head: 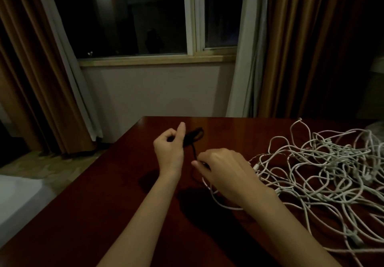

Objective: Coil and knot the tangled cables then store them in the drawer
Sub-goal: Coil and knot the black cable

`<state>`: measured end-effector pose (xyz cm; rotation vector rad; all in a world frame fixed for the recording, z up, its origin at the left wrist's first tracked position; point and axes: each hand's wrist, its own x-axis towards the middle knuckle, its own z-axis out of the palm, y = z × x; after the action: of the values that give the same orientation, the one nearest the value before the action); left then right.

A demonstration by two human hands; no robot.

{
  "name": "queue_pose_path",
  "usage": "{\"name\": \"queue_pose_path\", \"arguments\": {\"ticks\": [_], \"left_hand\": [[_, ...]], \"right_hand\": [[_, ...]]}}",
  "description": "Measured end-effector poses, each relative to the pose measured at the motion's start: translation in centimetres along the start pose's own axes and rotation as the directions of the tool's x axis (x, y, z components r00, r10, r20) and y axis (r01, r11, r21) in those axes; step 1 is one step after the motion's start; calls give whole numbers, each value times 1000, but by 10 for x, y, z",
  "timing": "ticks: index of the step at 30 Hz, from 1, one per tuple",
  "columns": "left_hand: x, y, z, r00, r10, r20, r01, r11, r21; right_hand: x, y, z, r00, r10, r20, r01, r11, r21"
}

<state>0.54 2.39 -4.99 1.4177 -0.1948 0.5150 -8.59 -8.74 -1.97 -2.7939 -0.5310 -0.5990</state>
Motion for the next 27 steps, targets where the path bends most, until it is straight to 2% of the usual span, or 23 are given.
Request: {"name": "queue_pose_path", "arguments": {"ticks": [2, 4, 7, 10, 13, 15, 18, 20, 22, 25, 27], "left_hand": [[-5, -1, 1, 972, 221, 76, -232, 945, 230], [-8, -2, 1, 917, 351, 189, -395, 861, 320], [-12, -6, 5, 849, 397, 348, -503, 809, 304], [-16, -6, 10, 820, 372, 434, -506, 826, 249], [-17, -2, 10, 850, 273, 450, -377, 913, 157], [-18, 1, 12, 851, 204, 485, -286, 953, 101], [-23, 10, 18, 864, 109, 492, -120, 993, -10], [-26, 14, 20, 884, 18, 468, 19, 997, -75], [-28, 18, 21, 895, -136, 425, 195, 976, -100], [-29, 22, 24, 849, -402, 342, 480, 857, -185], [-28, 22, 25, 816, -499, 292, 571, 775, -271]], "right_hand": [[0, -3, 1, 997, -83, 8, 82, 994, 65], [0, 4, 0, 995, -96, -19, 97, 990, 98], [-3, 19, -8, 995, -43, -93, 61, 979, 194], [-5, 31, -13, 982, 128, -140, -49, 886, 462], [-3, 37, -12, 956, 275, -106, -128, 714, 689], [-2, 42, -14, 942, 333, -35, -175, 577, 798], [-3, 44, -13, 943, 297, 146, -237, 298, 925], [-3, 40, -8, 930, 328, 166, -229, 161, 960], [-2, 33, -1, 909, 404, 104, -183, 162, 970], [0, 24, 10, 885, 465, -40, -113, 296, 948], [-1, 21, 13, 884, 457, -94, -111, 401, 909]]}}
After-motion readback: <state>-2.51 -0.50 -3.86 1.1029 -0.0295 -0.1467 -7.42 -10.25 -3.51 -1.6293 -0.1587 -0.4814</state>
